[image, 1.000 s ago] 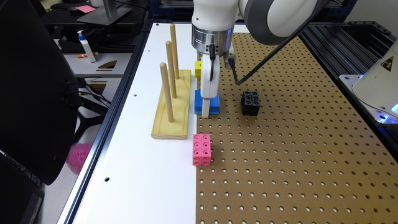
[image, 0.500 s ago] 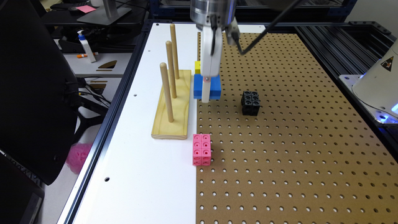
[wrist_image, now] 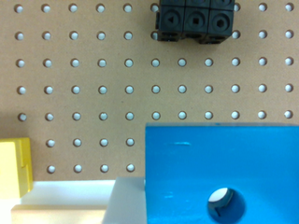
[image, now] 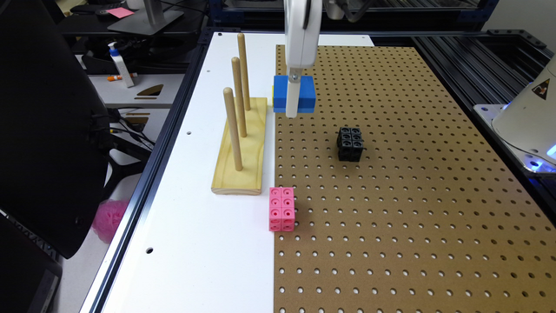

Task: Pick up blue block.

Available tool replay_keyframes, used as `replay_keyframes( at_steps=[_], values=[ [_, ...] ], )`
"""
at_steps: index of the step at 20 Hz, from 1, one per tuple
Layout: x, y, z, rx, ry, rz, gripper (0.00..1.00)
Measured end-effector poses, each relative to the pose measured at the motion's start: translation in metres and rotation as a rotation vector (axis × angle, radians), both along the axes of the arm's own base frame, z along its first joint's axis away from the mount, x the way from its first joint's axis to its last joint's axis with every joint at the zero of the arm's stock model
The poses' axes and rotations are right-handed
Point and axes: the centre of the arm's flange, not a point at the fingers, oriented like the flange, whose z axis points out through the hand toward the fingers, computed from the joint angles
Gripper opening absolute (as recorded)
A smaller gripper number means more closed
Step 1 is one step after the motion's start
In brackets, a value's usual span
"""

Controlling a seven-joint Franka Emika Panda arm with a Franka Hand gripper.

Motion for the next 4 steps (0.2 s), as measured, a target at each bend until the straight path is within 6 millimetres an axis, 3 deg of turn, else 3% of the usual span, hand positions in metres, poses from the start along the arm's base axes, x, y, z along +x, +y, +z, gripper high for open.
replay_keyframes(
  at_steps=[4],
  values=[
    [-0.006, 0.000, 0.027, -0.002, -0.001, 0.001, 0.00]
  ],
)
